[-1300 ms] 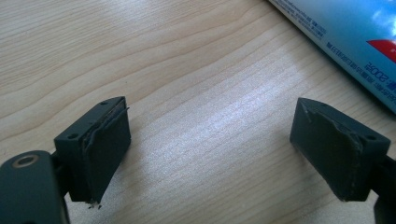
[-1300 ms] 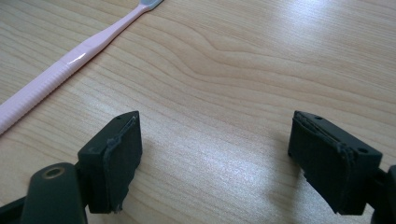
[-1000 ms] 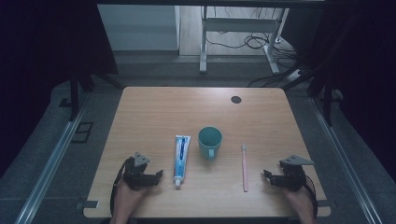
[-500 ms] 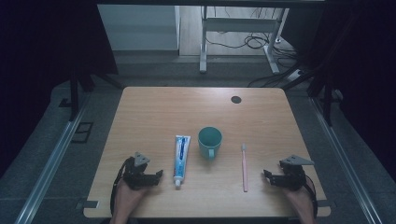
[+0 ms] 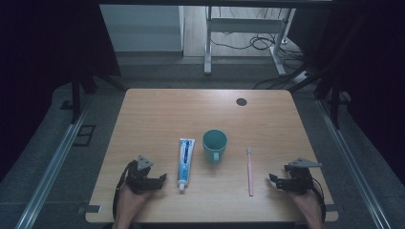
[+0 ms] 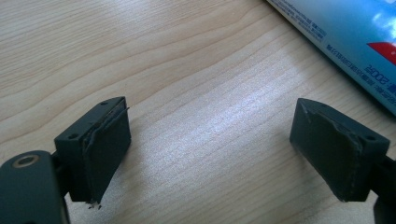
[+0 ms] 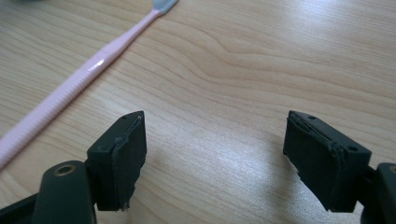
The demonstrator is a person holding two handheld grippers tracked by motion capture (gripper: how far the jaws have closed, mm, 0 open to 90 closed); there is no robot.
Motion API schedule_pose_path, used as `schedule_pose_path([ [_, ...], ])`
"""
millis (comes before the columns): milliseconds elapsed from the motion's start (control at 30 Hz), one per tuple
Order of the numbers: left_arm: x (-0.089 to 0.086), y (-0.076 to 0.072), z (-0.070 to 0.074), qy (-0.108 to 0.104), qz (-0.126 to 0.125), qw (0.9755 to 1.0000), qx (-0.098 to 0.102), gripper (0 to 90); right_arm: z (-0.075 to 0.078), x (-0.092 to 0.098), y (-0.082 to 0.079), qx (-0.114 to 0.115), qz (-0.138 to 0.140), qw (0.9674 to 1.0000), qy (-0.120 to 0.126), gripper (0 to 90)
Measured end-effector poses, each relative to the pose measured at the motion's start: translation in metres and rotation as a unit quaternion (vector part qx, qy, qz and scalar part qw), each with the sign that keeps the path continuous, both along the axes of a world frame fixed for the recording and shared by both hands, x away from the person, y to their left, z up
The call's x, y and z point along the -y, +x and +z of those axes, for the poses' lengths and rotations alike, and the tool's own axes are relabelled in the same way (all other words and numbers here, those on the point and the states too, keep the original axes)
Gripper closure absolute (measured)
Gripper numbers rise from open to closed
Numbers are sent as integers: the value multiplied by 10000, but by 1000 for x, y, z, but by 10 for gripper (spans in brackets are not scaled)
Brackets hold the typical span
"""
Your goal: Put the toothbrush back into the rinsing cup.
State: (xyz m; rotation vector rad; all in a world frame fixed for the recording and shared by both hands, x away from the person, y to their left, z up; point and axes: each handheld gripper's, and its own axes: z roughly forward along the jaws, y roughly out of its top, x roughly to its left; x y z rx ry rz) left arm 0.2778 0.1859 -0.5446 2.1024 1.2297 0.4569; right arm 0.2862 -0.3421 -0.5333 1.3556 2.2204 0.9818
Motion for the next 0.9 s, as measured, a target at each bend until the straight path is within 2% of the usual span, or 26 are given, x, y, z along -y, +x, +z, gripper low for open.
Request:
schedule_pose_path([
  [100, 0, 0, 0, 1, -1, 10000, 1, 125, 2, 0, 0, 15, 22, 10000, 56, 217],
  [233, 0, 0, 0, 1, 0, 10000, 0, 125, 5, -3, 0, -162, 78, 9998, 117, 199],
  [333, 0, 0, 0, 0, 0, 10000, 0, 125, 6, -5, 0, -211, 97, 9997, 101, 218],
  [533, 0, 0, 0, 3, 1, 10000, 2, 125, 10, -3, 0, -276, 134, 9995, -17, 346],
  [667, 0, 0, 0, 1, 10, 10000, 2, 126, 12, -1, 0, -338, 209, 9992, 46, 423],
  [900, 1, 1, 0, -3, 30, 10000, 3, 127, 20, -4, -1, -297, 483, 9984, -42, 599],
])
